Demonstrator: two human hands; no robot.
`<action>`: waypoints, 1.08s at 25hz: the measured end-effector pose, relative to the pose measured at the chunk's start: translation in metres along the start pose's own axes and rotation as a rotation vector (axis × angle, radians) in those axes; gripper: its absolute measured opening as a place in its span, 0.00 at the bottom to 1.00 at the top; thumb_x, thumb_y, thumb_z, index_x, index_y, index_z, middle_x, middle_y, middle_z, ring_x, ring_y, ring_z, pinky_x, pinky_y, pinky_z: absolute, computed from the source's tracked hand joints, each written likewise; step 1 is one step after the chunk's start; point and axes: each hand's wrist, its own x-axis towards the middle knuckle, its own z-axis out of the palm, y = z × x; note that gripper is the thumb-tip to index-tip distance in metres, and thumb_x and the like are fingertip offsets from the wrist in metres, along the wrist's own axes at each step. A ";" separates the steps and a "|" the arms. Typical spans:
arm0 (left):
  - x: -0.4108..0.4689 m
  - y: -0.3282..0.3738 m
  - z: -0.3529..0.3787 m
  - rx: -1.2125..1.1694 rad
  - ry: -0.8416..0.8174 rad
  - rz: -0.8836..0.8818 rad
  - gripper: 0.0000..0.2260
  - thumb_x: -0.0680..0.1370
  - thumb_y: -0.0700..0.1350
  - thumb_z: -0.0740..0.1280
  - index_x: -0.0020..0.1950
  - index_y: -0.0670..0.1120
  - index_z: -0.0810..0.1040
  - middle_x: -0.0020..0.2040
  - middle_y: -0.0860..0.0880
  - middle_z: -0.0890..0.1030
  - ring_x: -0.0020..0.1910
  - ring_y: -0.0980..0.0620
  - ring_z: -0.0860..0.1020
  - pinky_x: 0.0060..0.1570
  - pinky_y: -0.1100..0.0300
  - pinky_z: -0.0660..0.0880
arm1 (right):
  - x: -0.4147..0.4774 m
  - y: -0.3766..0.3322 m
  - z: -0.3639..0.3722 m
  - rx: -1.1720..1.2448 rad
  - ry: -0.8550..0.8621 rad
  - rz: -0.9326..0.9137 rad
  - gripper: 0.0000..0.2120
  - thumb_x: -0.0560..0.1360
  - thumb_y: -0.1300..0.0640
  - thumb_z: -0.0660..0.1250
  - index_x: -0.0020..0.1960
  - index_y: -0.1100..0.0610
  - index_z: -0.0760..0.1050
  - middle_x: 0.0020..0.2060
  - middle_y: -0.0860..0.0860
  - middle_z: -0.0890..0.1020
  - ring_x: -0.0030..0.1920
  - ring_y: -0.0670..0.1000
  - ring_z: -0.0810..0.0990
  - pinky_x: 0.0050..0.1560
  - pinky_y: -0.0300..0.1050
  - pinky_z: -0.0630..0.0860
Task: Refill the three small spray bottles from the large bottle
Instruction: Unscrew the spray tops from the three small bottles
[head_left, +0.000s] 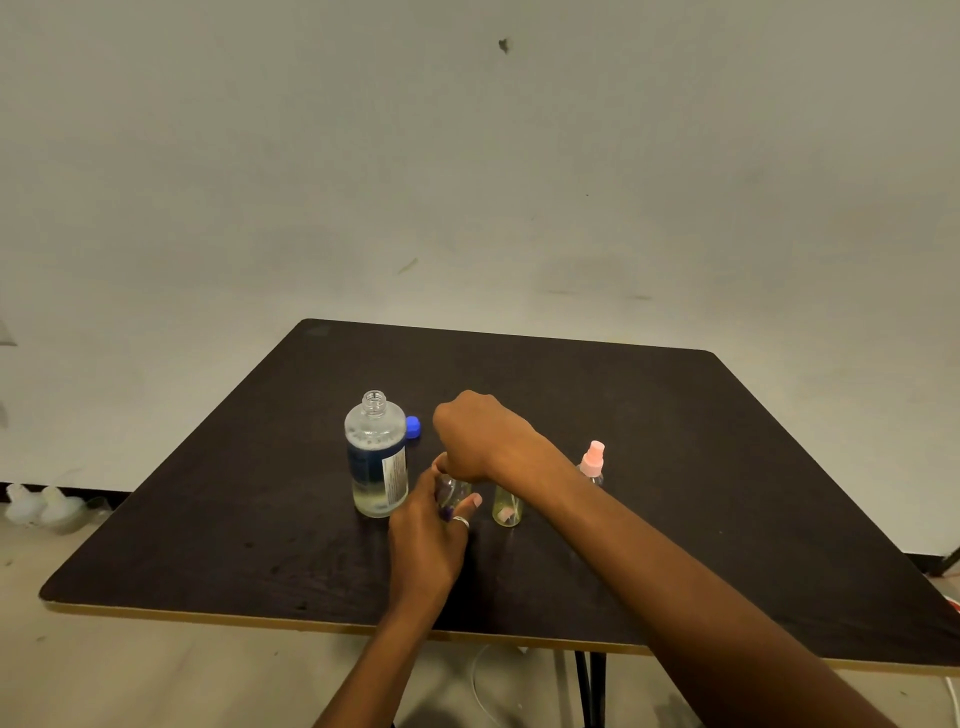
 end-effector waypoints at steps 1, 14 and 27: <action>0.000 0.000 0.000 -0.003 -0.001 -0.003 0.19 0.74 0.44 0.75 0.64 0.48 0.77 0.49 0.52 0.84 0.44 0.60 0.80 0.45 0.66 0.76 | 0.000 0.001 -0.001 0.004 -0.008 -0.009 0.09 0.75 0.58 0.69 0.53 0.61 0.77 0.32 0.51 0.71 0.33 0.49 0.74 0.42 0.45 0.78; 0.001 -0.003 0.001 -0.019 -0.001 -0.009 0.15 0.73 0.44 0.75 0.58 0.48 0.79 0.44 0.53 0.83 0.42 0.59 0.80 0.43 0.63 0.77 | 0.002 0.007 -0.011 0.004 0.005 0.002 0.15 0.74 0.47 0.70 0.37 0.55 0.72 0.33 0.50 0.76 0.33 0.49 0.76 0.41 0.45 0.77; 0.002 -0.004 0.001 -0.012 0.007 0.008 0.15 0.73 0.46 0.76 0.57 0.50 0.78 0.42 0.54 0.82 0.38 0.61 0.79 0.37 0.72 0.72 | -0.001 0.009 -0.015 0.045 -0.186 -0.120 0.15 0.73 0.58 0.70 0.60 0.55 0.78 0.52 0.52 0.82 0.50 0.53 0.81 0.55 0.50 0.79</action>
